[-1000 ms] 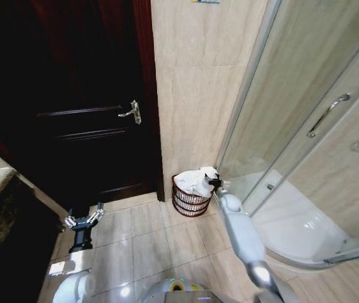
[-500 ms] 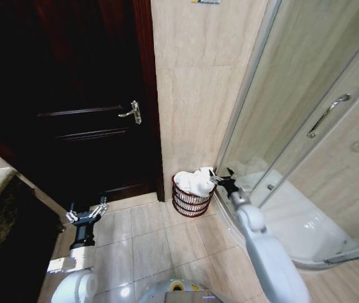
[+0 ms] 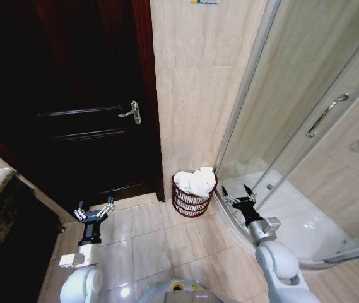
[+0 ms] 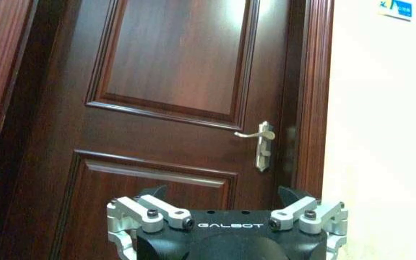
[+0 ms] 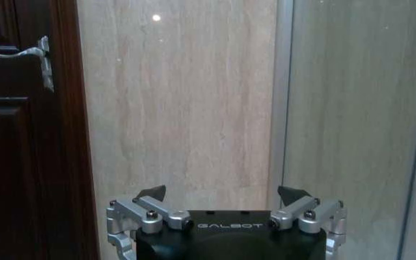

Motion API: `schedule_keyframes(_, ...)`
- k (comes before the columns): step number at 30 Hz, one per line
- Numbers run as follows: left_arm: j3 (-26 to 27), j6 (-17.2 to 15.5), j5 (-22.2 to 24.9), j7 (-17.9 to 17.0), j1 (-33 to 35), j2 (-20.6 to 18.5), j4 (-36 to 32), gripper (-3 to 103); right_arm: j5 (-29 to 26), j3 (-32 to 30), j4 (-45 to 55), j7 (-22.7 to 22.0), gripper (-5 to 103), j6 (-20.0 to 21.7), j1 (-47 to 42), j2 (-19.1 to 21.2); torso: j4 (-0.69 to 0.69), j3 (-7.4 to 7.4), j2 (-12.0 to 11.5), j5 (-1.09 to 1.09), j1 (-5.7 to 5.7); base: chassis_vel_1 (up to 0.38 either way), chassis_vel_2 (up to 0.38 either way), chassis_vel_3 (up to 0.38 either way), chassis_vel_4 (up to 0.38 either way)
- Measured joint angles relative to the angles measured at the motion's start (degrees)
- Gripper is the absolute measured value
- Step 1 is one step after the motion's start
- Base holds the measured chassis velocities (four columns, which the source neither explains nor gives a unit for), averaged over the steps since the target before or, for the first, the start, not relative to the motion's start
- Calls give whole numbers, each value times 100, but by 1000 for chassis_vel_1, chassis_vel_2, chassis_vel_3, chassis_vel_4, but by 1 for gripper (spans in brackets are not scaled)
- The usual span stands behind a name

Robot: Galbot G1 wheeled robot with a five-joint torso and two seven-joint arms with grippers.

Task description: Discard the used towel into the hamper.

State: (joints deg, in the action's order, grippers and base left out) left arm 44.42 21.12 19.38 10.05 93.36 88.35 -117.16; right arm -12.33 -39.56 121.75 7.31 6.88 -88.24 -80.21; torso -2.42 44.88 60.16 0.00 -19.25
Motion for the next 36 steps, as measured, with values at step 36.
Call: schedule_keyframes(36,23,-4,111,145,-77,-76,31,100,113,116,-292,68,100,115,376,-72,2,-113,-222,0,105,-26,23,25,-27)
